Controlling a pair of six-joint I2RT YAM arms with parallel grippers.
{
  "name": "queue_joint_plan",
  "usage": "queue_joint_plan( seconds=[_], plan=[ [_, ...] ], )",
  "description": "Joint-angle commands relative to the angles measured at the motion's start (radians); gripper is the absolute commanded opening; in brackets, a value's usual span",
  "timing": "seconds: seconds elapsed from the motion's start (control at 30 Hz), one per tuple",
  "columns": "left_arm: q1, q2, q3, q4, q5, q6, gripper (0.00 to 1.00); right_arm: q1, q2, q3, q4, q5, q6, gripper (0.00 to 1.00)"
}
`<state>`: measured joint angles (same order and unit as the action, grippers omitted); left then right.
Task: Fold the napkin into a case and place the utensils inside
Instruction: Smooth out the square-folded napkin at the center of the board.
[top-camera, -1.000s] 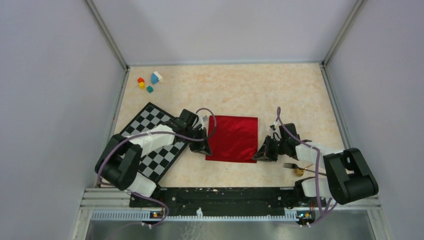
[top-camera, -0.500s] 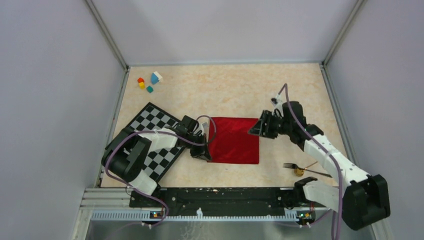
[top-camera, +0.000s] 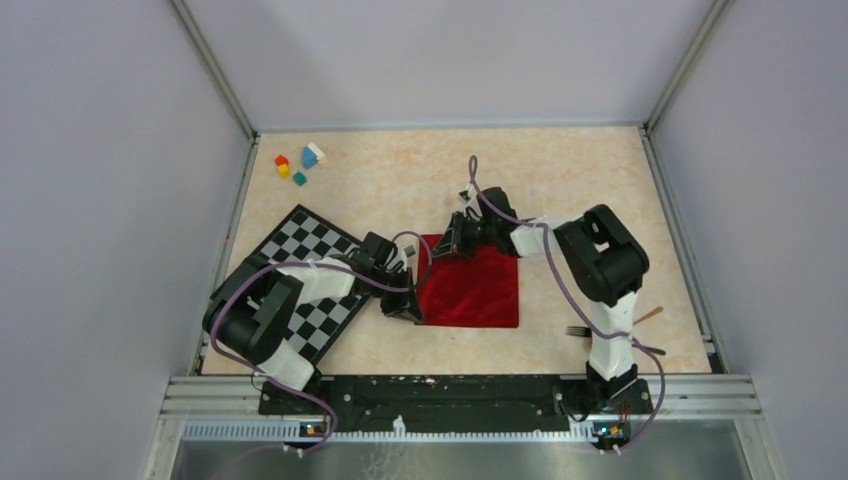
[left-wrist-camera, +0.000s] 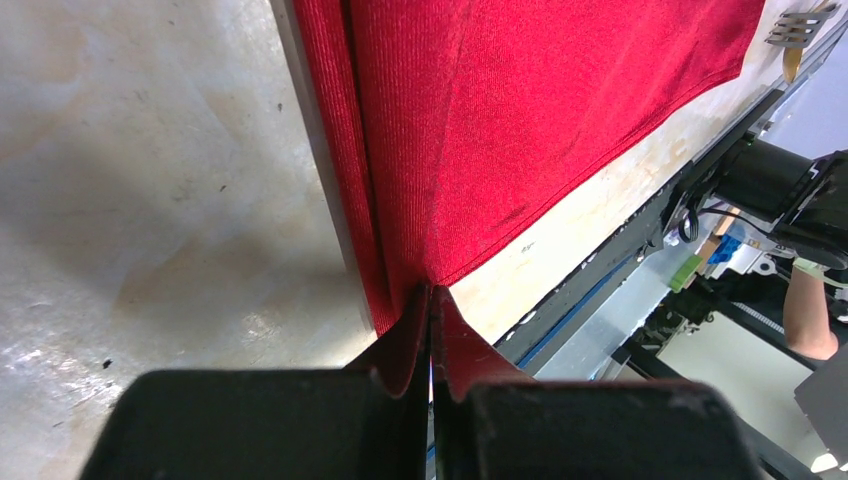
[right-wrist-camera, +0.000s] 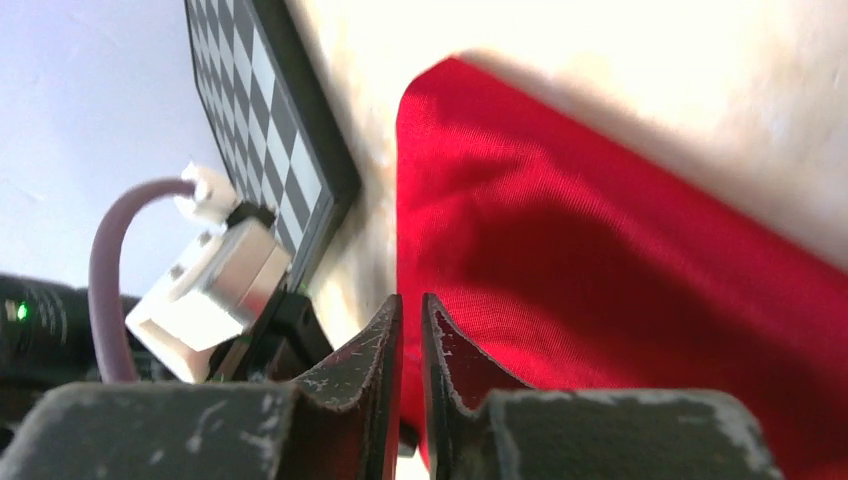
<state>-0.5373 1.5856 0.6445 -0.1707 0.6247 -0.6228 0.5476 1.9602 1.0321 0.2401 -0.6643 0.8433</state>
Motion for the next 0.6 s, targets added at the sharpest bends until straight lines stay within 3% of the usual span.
queue_joint_plan(
  seconds=[0.0, 0.57],
  plan=[
    [-0.005, 0.025, -0.043, -0.027, -0.135, 0.038, 0.0, 0.012, 0.091, 0.09, 0.179, -0.033, 0.075, 0.1],
    [-0.005, 0.019, -0.096, 0.003, -0.127, 0.031, 0.0, -0.06, 0.392, 0.313, 0.269, -0.053, 0.11, 0.08]
  ],
)
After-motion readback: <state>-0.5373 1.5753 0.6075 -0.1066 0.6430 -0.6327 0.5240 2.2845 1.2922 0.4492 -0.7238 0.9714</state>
